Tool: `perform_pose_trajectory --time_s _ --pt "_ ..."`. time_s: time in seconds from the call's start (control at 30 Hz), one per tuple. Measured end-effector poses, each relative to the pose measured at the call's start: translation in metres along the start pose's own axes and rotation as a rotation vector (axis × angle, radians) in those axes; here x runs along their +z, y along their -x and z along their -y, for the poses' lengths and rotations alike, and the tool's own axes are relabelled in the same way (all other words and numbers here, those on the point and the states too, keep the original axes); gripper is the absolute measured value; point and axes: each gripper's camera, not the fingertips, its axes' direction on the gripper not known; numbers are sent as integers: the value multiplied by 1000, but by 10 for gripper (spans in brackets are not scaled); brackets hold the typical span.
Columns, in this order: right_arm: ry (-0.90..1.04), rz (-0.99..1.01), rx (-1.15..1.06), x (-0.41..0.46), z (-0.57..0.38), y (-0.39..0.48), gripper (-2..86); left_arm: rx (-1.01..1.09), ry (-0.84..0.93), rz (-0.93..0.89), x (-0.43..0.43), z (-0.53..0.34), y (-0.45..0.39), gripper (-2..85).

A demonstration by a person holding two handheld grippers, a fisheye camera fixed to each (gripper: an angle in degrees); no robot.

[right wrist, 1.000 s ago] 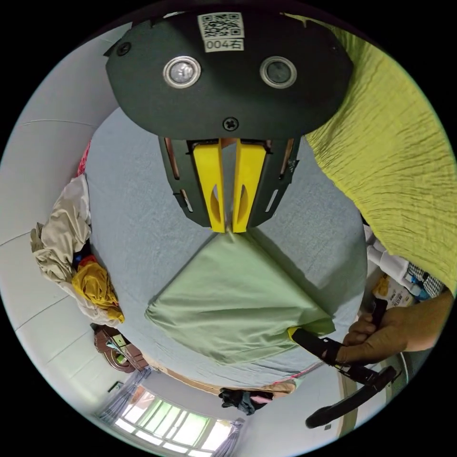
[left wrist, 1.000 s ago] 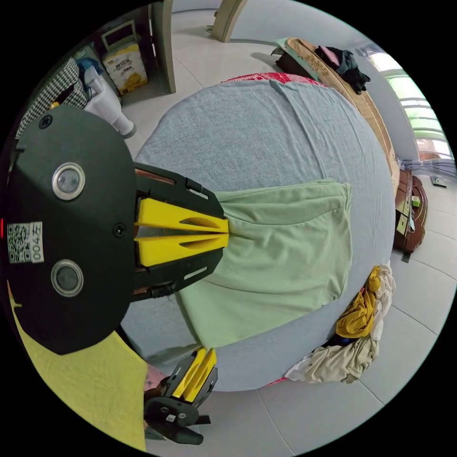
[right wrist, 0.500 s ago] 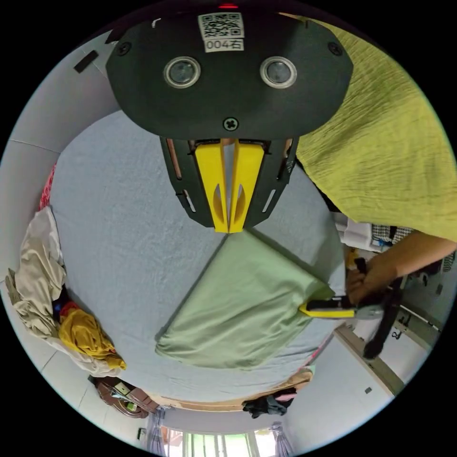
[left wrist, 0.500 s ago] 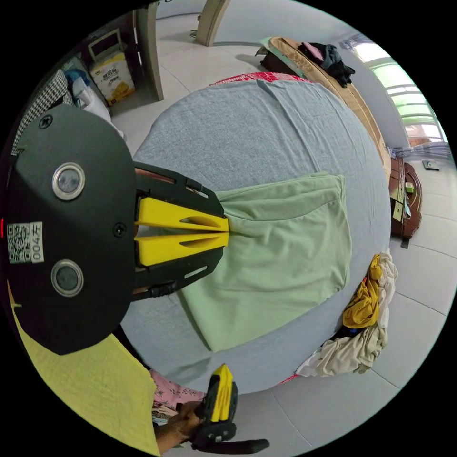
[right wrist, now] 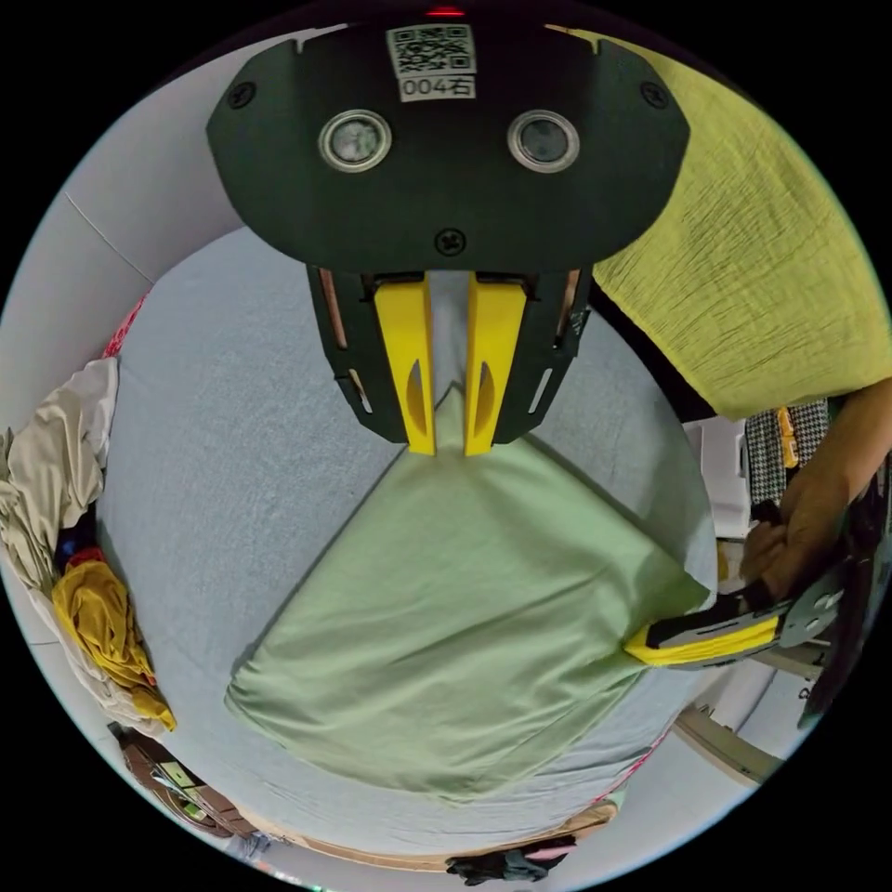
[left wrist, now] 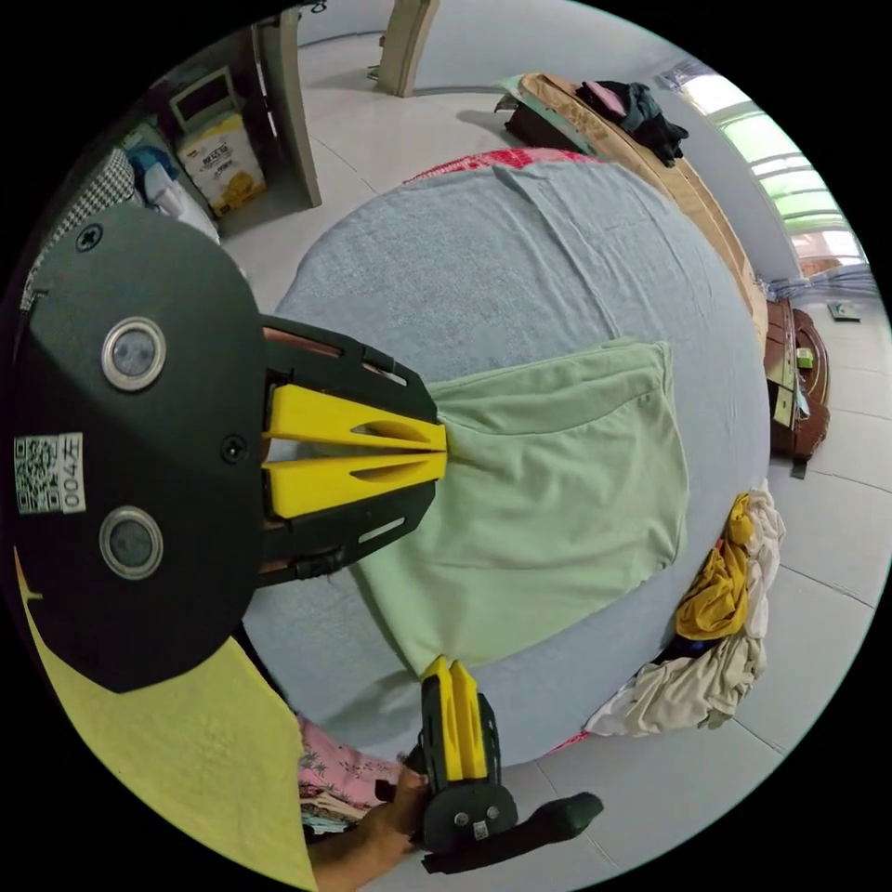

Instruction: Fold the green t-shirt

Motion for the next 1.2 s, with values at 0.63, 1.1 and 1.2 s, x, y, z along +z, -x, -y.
perform_pose_trajectory --time_s 0.63,1.1,1.2 --pt "-19 82 89 0 -1 -77 62 85 83 -5 16 89 8 2" --pt "-1 87 69 -1 -5 -127 58 164 107 82 61 191 10 5" --pt "9 72 47 -2 -6 -136 57 178 124 93 58 193 8 5"
